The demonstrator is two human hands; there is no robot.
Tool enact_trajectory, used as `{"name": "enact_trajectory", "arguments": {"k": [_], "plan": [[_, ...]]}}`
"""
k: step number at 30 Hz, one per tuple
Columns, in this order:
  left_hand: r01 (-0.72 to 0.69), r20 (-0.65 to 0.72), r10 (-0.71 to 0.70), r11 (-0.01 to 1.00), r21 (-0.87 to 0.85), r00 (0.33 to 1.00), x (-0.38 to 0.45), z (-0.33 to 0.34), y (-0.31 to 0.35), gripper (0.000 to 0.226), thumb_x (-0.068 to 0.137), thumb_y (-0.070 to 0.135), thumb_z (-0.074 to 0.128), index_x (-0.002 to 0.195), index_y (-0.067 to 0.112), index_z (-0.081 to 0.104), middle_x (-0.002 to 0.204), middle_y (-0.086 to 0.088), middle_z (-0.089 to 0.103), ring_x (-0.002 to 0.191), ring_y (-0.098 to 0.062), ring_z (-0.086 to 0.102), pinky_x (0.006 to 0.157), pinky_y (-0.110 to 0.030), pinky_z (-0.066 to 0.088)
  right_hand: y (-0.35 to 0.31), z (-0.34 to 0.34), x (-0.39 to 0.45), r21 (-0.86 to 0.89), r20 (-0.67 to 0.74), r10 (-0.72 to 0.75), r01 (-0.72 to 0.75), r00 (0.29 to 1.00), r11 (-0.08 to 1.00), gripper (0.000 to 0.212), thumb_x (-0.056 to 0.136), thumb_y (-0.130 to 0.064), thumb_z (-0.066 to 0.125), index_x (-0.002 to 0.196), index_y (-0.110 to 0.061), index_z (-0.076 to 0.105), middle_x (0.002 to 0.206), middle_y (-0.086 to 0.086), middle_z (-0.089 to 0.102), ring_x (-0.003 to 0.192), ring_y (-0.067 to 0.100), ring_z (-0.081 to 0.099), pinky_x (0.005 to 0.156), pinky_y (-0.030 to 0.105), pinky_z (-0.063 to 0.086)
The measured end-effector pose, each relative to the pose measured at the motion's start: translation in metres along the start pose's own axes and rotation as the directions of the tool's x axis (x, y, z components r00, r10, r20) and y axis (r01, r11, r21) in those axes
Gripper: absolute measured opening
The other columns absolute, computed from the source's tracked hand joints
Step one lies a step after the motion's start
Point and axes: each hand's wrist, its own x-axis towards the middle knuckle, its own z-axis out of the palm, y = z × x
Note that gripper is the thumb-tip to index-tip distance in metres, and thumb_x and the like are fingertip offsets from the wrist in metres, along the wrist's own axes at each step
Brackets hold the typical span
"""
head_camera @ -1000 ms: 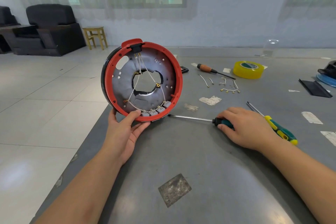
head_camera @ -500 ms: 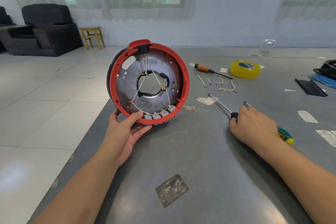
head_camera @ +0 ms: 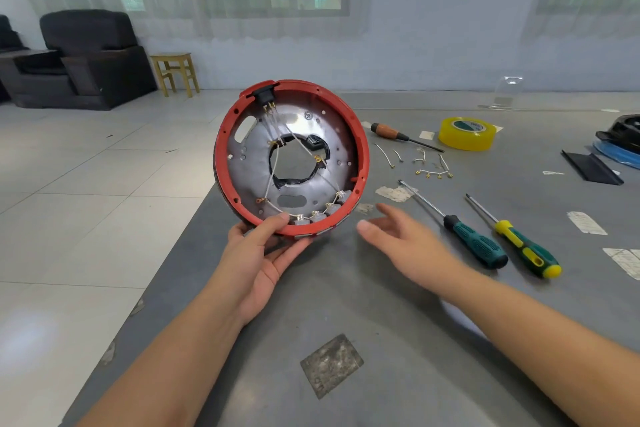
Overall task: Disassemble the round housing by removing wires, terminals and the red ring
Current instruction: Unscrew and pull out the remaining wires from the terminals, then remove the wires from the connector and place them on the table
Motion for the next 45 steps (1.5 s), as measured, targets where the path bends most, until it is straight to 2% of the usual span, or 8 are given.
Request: {"name": "enact_trajectory", "arguments": {"k": [5,11,19,22,26,30,34,45], "plan": [[0.01,0.057,-0.017,0.991,0.131,0.998,-0.007,0.008,-0.007,0.066,0.09,0.017,0.079,0.144,0.004,0.045,0.12,-0.025,0.073,0.11,-0.039,0.073,0.088,-0.04,0.063,-0.02,0.048,0.012,0.654,0.212,-0.052,-0.102,0.976,0.75,0.054,0.091,-0.047,0.072,0.136,-0.037,0.045,0.126,-0.007,0.072,0.116,0.014,0.069,0.11,0.042,0.045],[0.029,0.124,-0.063,0.964,0.264,0.99,-0.009,0.005,0.0,0.061,0.083,0.038,0.079,0.138,0.015,0.063,0.128,-0.007,0.074,0.12,-0.029,0.07,0.109,-0.045,0.052,-0.02,0.055,0.034,0.772,0.014,-0.053,0.023,0.999,0.635,0.037,0.084,-0.025,0.074,0.116,-0.025,0.056,0.1,0.009,0.075,0.098,0.031,0.074,0.088,0.051,0.061],[-0.295,0.063,0.288,0.924,0.243,0.956,-0.005,-0.009,0.043,0.069,0.085,0.036,0.073,0.146,0.014,0.05,0.128,-0.012,0.072,0.105,-0.027,0.072,0.084,-0.044,0.062,-0.006,0.021,0.048,0.623,-0.153,-0.064,0.147,0.986,0.768,0.03,0.076,-0.044,0.07,0.1,-0.027,0.064,0.068,-0.007,0.06,0.059,0.015,0.06,0.058,0.038,0.055],[-0.226,0.075,0.213,0.936,0.27,0.974,-0.002,-0.021,0.051,0.059,0.092,0.049,0.063,0.137,0.01,0.059,0.136,-0.02,0.066,0.118,-0.039,0.067,0.101,-0.057,0.053,0.0,0.013,0.05,0.579,-0.138,-0.047,0.119,0.989,0.807,0.044,0.074,-0.048,0.073,0.109,-0.022,0.064,0.067,-0.008,0.06,0.059,0.016,0.061,0.07,0.058,0.059],[-0.115,0.089,0.092,0.946,0.303,0.992,-0.006,-0.022,0.051,0.042,0.081,0.062,0.068,0.089,0.023,0.08,0.093,-0.008,0.076,0.08,-0.03,0.076,0.073,-0.05,0.065,-0.004,0.004,0.053,0.599,-0.131,-0.003,0.082,0.991,0.796,0.03,0.065,-0.051,0.076,0.081,-0.027,0.069,0.062,-0.004,0.055,0.053,0.016,0.053,0.055,0.036,0.054],[-0.027,0.15,-0.023,0.946,0.323,0.988,-0.007,-0.023,0.052,0.055,0.086,0.066,0.066,0.112,0.019,0.077,0.087,-0.007,0.071,0.066,-0.027,0.071,0.065,-0.047,0.064,-0.001,-0.006,0.057,0.573,-0.122,0.044,0.034,0.992,0.819,0.032,0.061,-0.055,0.076,0.063,-0.025,0.069,0.054,-0.002,0.055,0.047,0.018,0.053,0.049,0.027,0.046],[0.077,0.111,-0.129,0.919,0.387,0.985,-0.007,-0.025,0.048,0.04,0.078,0.052,0.075,0.096,0.017,0.085,0.097,-0.007,0.078,0.071,-0.024,0.076,0.061,-0.039,0.063,0.002,-0.01,0.061,0.498,-0.064,0.081,-0.038,0.995,0.866,0.075,0.064,-0.072,0.074,0.088,-0.001,0.072,0.087,0.033,0.067,0.075,0.031,0.06,0.082,0.053,0.056],[0.058,-0.069,-0.036,0.934,0.353,0.997,-0.005,-0.014,0.031,0.041,0.094,0.043,0.066,0.064,0.019,0.081,0.073,-0.007,0.076,0.061,-0.023,0.075,0.052,-0.033,0.06,0.002,-0.001,0.054,0.143,-0.31,-0.118,0.169,0.943,0.975,0.022,0.093,-0.055,0.061,0.108,-0.041,0.068,0.105,-0.02,0.07,0.098,-0.003,0.064,0.094,0.027,0.051]]}}
